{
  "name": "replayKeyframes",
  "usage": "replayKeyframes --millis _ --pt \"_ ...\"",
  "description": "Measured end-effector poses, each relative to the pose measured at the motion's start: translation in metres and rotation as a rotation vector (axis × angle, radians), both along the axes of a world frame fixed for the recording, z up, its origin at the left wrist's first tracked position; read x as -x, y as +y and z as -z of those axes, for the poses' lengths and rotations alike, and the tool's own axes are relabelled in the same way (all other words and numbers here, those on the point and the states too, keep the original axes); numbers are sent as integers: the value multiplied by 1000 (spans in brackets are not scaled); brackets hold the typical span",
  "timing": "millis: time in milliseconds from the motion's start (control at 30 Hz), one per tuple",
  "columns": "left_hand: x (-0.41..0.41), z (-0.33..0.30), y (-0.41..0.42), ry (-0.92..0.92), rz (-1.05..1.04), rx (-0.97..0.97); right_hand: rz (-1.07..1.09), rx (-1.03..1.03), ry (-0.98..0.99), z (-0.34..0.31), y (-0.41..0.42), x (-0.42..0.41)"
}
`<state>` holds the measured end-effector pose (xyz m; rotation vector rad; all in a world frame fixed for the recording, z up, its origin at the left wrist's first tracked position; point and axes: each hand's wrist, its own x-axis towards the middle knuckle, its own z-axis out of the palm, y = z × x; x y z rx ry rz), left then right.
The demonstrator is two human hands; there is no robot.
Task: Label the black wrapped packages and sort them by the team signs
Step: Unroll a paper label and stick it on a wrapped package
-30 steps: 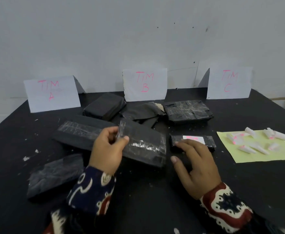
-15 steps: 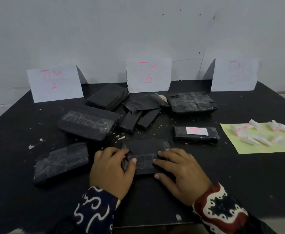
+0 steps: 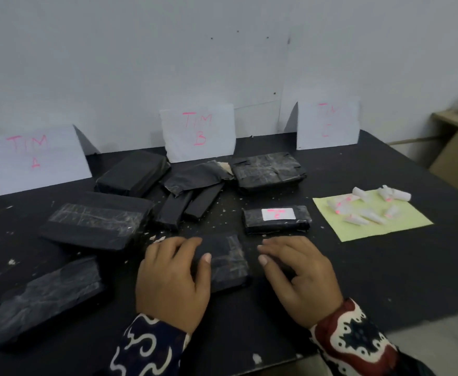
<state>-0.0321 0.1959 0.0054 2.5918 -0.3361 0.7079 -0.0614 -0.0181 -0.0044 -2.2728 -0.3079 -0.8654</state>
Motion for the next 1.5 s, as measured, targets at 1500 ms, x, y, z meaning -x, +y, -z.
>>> replayKeyframes --millis 1500 --pt "-17 -8 -164 153 463 408 511 -189 116 -23 -102 -4"
